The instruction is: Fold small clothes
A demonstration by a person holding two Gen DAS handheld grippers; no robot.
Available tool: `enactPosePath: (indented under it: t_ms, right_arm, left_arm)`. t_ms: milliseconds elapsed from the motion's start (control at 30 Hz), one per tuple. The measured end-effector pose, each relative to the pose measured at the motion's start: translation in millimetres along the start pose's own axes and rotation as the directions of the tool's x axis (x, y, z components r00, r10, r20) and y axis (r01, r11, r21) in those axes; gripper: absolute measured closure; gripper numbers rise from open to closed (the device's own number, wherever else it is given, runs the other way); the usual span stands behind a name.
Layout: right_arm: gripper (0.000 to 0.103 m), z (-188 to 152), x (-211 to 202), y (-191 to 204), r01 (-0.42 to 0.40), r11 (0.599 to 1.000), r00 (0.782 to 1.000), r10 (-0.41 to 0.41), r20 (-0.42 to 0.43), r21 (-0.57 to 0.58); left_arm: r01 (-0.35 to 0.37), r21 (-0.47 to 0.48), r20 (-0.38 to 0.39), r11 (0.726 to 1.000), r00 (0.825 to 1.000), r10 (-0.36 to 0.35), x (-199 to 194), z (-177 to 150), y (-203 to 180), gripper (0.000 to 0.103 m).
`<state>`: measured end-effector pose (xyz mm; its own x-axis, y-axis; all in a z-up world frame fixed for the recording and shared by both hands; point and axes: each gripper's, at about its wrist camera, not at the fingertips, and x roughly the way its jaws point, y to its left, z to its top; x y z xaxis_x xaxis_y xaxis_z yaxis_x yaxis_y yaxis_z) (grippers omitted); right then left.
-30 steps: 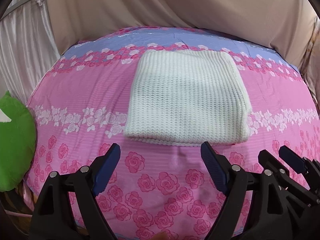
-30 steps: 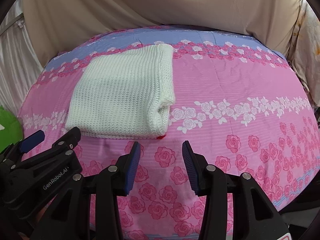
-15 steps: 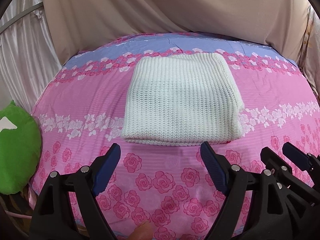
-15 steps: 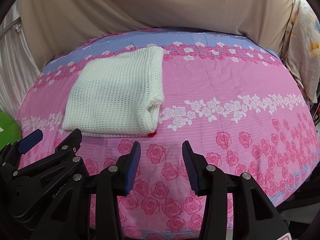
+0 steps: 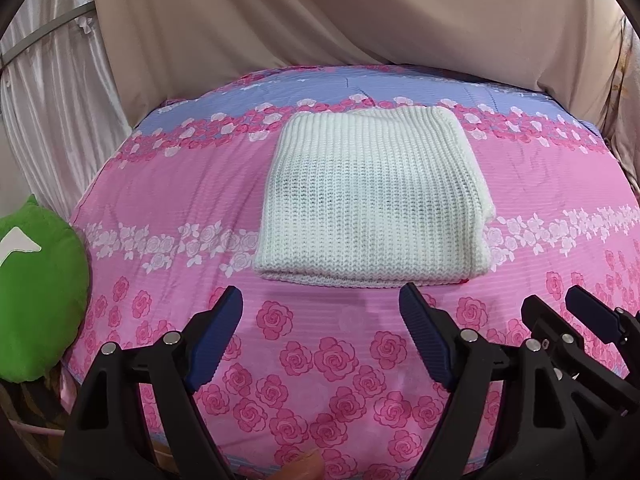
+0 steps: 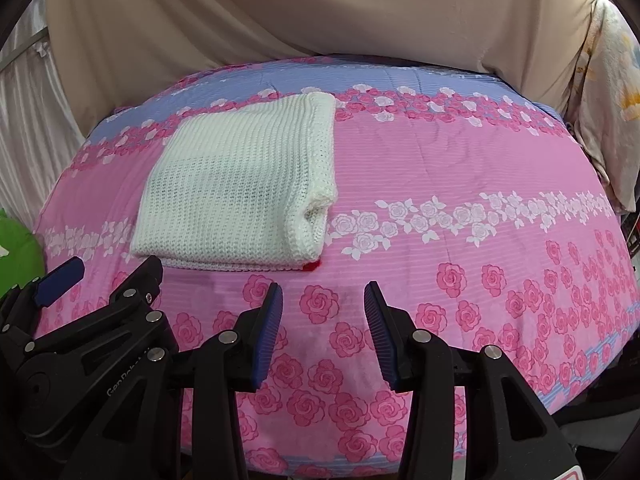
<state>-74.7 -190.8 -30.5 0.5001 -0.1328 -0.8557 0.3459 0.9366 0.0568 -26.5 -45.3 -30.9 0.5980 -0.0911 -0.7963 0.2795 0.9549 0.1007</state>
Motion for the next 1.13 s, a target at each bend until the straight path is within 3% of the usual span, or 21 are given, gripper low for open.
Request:
enactPosePath:
  t_ms: [1133]
  right_arm:
    - [0.059,-0.4,5.5,2.0,-0.003,1.0,1.0,0.002,-0.015,-0.008]
  left_arm:
    - [-0.03,-0.003,-0.012,1.0,0.999,0.03,4.8,-2.2,-1.0,0.026]
